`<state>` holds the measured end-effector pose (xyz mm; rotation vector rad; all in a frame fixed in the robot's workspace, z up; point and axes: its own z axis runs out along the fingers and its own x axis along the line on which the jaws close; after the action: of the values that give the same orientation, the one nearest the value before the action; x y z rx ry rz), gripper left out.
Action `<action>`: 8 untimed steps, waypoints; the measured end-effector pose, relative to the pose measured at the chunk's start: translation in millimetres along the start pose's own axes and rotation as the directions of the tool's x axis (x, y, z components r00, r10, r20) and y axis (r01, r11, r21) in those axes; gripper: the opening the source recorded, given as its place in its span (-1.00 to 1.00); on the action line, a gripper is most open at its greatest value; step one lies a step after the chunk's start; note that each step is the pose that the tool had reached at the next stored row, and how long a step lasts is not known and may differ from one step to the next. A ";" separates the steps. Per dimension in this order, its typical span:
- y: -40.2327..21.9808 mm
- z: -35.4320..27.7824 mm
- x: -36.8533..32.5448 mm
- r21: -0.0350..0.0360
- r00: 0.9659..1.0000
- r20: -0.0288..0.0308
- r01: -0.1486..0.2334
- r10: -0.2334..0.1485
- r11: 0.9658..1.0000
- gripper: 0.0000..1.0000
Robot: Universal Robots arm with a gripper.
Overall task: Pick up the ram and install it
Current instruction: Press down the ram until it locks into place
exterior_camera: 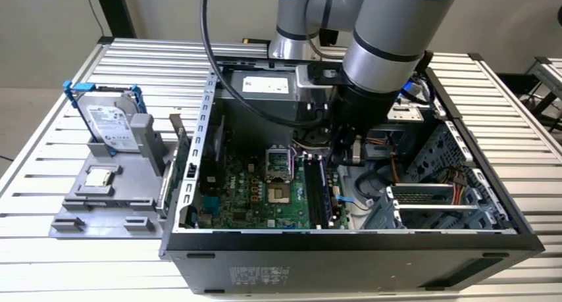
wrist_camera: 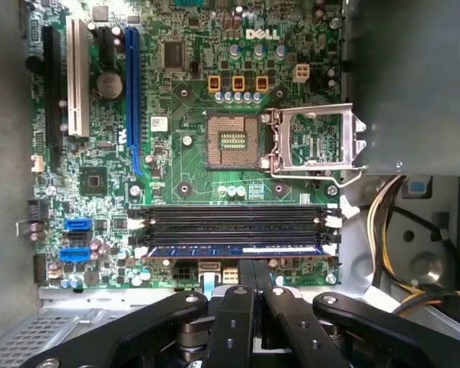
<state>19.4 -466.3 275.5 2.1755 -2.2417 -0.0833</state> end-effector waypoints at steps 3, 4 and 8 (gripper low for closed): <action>0.5 -9.2 -0.2 0.000 1.000 -0.001 0.000 0.000 1.000 -1.00; 0.6 -12.4 -0.3 0.000 1.000 -0.002 0.000 0.000 1.000 -1.00; 1.1 -23.2 -0.6 0.000 1.000 -0.004 0.000 0.000 1.000 -1.00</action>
<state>19.4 -466.3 298.8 2.1734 -2.2395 -0.0785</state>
